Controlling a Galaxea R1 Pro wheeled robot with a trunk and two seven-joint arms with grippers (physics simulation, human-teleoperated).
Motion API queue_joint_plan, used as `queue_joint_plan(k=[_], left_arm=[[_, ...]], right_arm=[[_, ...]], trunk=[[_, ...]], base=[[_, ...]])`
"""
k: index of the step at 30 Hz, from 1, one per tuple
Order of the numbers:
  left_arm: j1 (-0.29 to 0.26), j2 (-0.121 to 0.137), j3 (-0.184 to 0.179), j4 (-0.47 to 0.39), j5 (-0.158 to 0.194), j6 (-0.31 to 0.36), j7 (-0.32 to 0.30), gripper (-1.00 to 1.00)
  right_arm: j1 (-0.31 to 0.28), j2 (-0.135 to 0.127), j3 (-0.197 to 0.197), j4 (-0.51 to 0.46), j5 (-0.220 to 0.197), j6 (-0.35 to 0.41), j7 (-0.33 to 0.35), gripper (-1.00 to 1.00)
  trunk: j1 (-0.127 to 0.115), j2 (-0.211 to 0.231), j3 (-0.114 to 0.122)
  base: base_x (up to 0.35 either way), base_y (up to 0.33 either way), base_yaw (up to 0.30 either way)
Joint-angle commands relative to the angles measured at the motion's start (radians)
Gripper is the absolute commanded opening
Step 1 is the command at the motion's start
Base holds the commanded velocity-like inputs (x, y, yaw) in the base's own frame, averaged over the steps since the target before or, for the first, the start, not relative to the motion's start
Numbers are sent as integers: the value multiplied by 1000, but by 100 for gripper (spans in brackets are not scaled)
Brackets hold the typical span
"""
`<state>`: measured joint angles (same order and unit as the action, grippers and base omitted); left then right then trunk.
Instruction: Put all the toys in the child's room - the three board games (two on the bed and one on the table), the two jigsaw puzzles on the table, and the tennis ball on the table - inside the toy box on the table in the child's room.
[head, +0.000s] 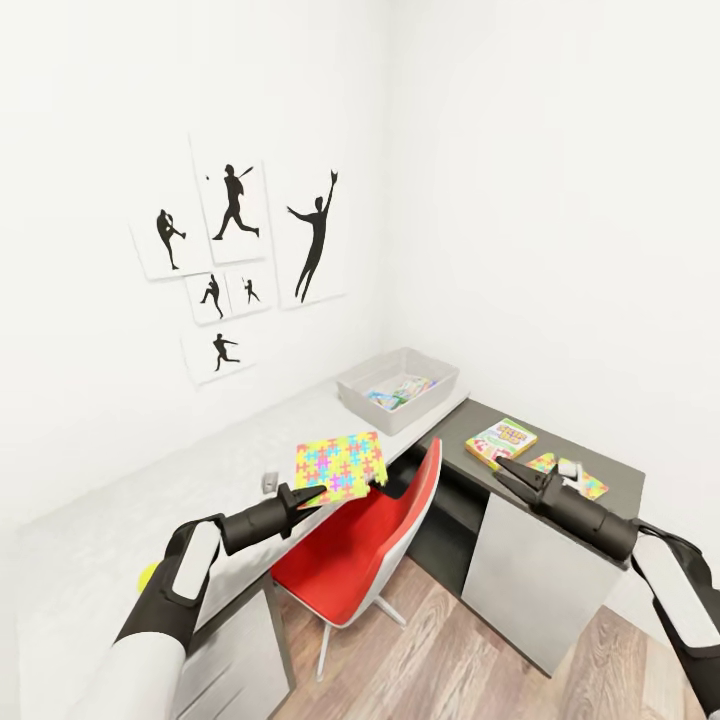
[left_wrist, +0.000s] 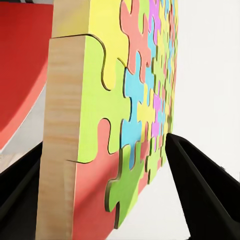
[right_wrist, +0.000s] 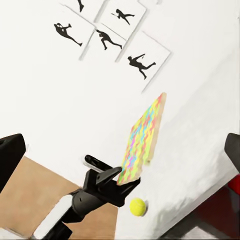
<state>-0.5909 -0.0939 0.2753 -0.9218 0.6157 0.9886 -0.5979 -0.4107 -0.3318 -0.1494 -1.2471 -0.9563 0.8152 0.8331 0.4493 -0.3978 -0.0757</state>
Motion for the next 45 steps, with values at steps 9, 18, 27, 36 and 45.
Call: queue_joint_plan(k=[9,18,27,36,45], left_arm=[[-2,3,-51,0,-12,10,-1,-100],[-3,8,-57,0,-9,13,-2,-100],[-3,36,-51,0,-2,12,-5,-100],[-5,46,-50,3,-9,10,1,-100],[-11,65,-49,4,-6,11,7,-100]], right_arm=[[3,-1,-157,-45,-7,169,-204,100],[-20,-2,-243,-139,-36,215,-288,100],[-22,-3,-244,-161,-33,215,-325,100],[-156,-10,-209,-158,-46,232,-598,100],[-421,-19,-22,29,-50,232,-688,100]], trunk=[[1,-2,-2],[1,-2,-2],[1,-2,-2],[1,-2,-2],[1,-2,-2]], base=[[1,0,0],[0,0,0],[0,0,0],[120,0,0],[137,0,0]])
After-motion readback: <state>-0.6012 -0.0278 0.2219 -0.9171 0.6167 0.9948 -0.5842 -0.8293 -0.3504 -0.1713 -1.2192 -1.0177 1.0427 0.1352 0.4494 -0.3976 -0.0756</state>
